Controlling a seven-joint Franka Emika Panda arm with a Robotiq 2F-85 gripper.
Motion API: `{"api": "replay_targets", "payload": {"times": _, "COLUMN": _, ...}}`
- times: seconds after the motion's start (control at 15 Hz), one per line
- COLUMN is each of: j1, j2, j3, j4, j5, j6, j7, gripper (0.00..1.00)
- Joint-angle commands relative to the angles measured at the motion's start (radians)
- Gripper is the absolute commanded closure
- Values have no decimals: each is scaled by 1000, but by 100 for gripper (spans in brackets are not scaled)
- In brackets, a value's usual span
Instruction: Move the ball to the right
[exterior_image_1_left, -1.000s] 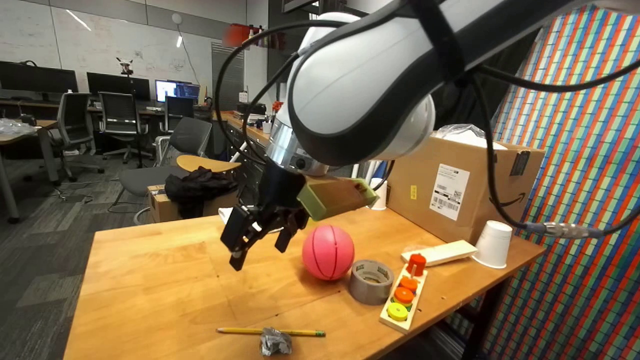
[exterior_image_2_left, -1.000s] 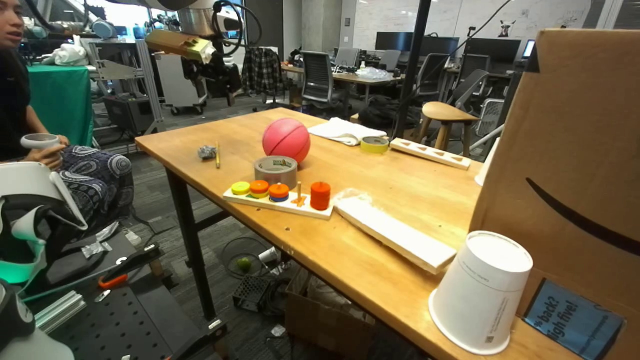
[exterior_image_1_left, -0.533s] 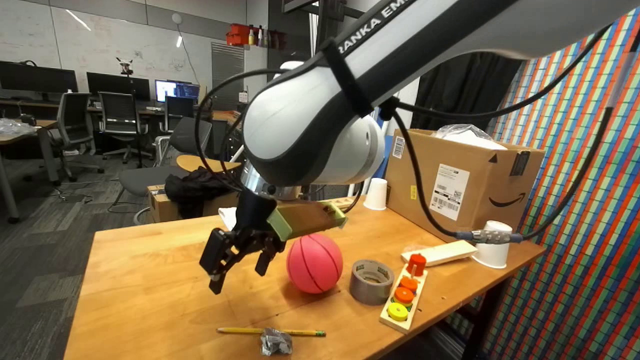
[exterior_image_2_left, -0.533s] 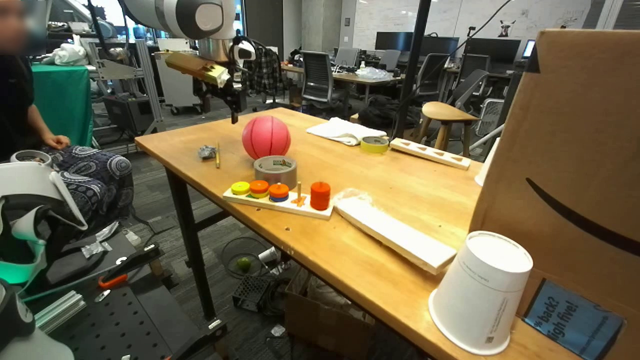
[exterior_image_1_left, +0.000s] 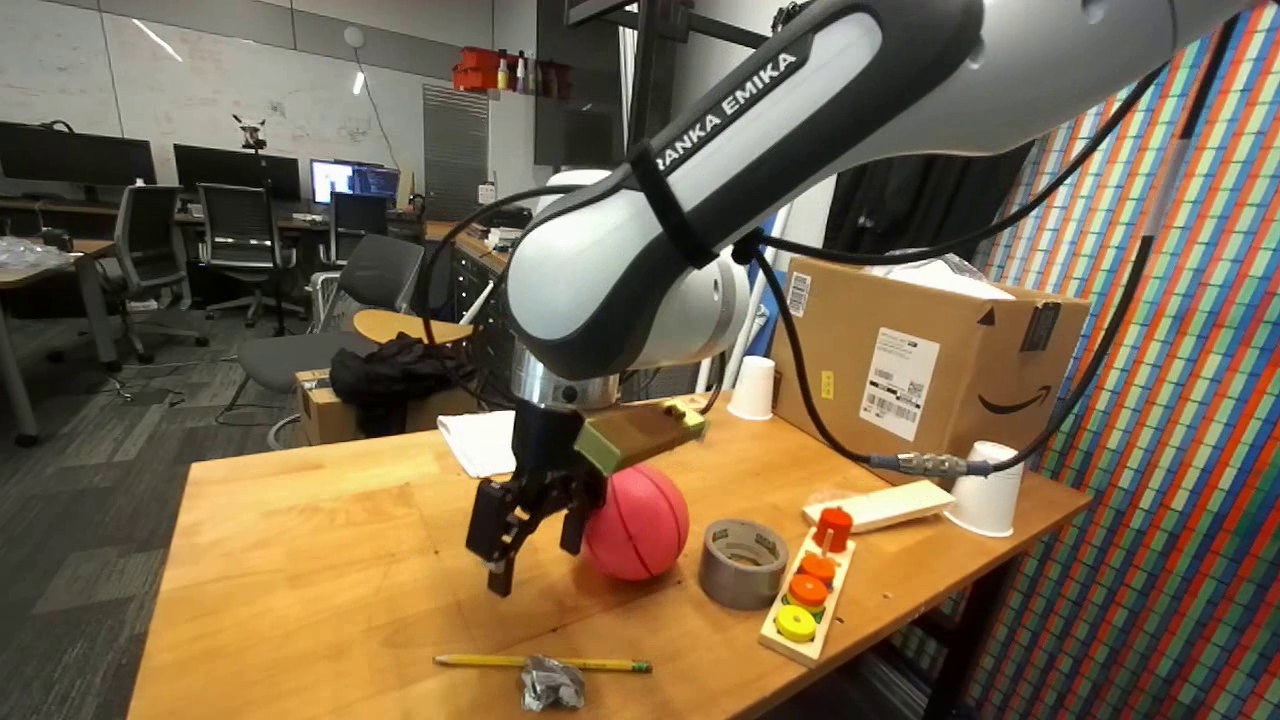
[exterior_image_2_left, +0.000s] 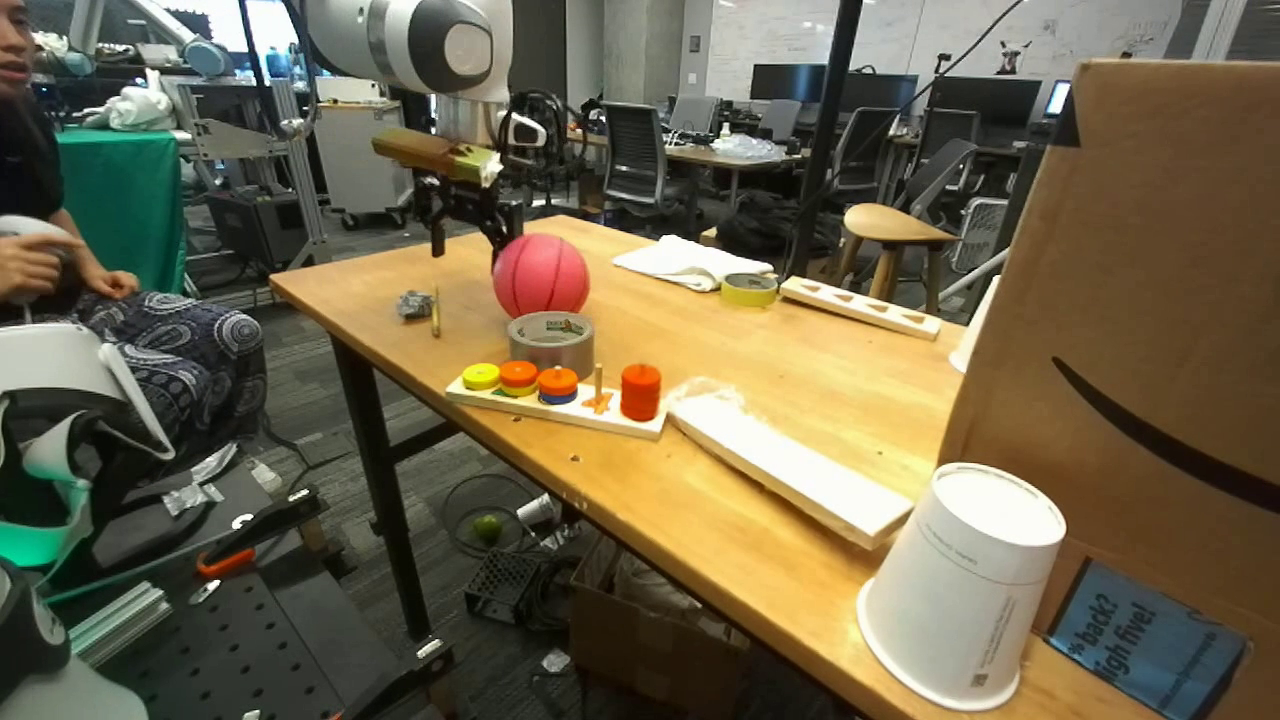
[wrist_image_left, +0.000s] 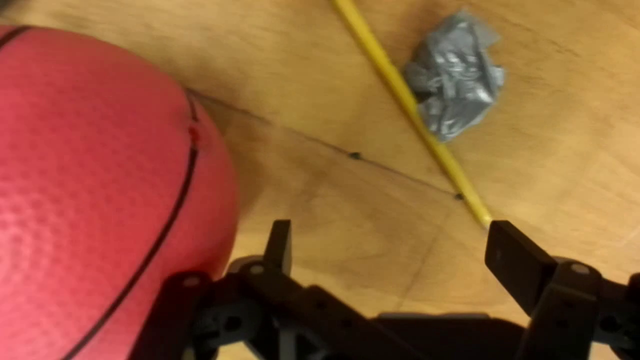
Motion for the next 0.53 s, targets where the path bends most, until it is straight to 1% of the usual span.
{"api": "replay_targets", "payload": {"times": 0.0, "j1": -15, "j2": -141, "j3": -64, "j4": 14, "j5": -227, "j6": -104, "j7": 92, "gripper": 0}}
{"api": "replay_targets", "payload": {"times": 0.2, "j1": -35, "j2": -240, "j3": -82, "j4": 12, "j5": -408, "j6": -138, "j7": 171, "gripper": 0}}
{"api": "replay_targets", "payload": {"times": 0.4, "j1": -51, "j2": -290, "j3": -57, "j4": -7, "j5": -608, "j6": -144, "j7": 334, "gripper": 0}}
{"api": "replay_targets", "payload": {"times": 0.47, "j1": -53, "j2": -296, "j3": -46, "j4": -13, "j5": -650, "j6": -155, "j7": 389, "gripper": 0}}
